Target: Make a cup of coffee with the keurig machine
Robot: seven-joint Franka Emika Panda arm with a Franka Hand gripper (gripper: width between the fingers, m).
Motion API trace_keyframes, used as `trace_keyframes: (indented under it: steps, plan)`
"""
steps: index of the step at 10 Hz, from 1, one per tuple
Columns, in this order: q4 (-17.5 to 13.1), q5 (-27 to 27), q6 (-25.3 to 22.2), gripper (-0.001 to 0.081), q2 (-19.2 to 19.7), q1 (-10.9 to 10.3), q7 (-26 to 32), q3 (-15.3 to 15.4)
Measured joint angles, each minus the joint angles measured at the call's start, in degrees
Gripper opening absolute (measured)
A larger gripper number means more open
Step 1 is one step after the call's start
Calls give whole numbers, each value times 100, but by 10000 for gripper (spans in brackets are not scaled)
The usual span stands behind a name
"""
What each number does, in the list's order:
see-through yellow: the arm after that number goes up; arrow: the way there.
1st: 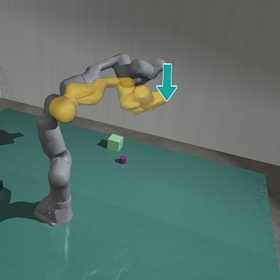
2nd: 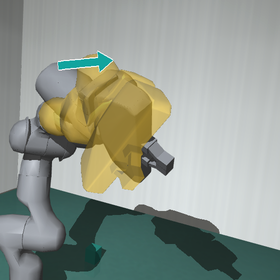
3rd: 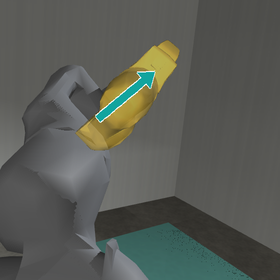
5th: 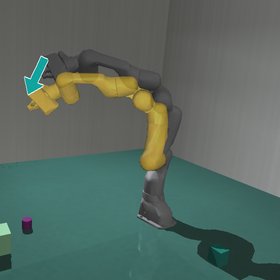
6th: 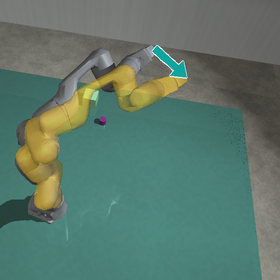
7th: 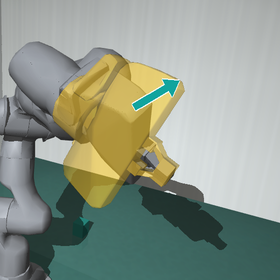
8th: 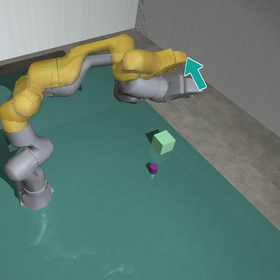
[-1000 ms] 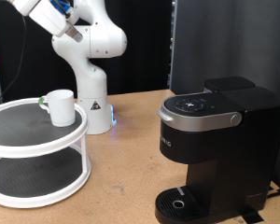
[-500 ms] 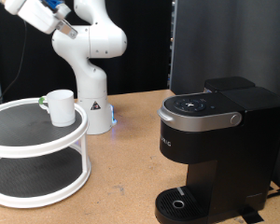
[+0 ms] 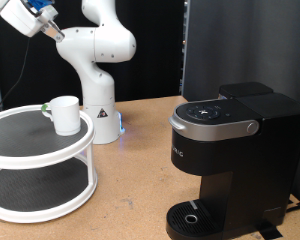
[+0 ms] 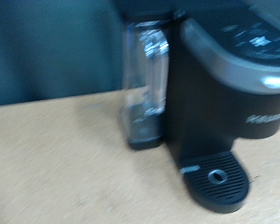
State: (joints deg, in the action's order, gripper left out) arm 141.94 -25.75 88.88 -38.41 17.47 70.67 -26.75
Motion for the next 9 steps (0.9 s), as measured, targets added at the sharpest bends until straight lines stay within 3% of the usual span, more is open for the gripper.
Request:
trace_keyframes:
  steps: [5, 9]
  plan:
    - [-1, 2, -111, 2, 4, 44, -182, -127]
    - [62, 121, 61, 2, -33, 396, -492, -161]
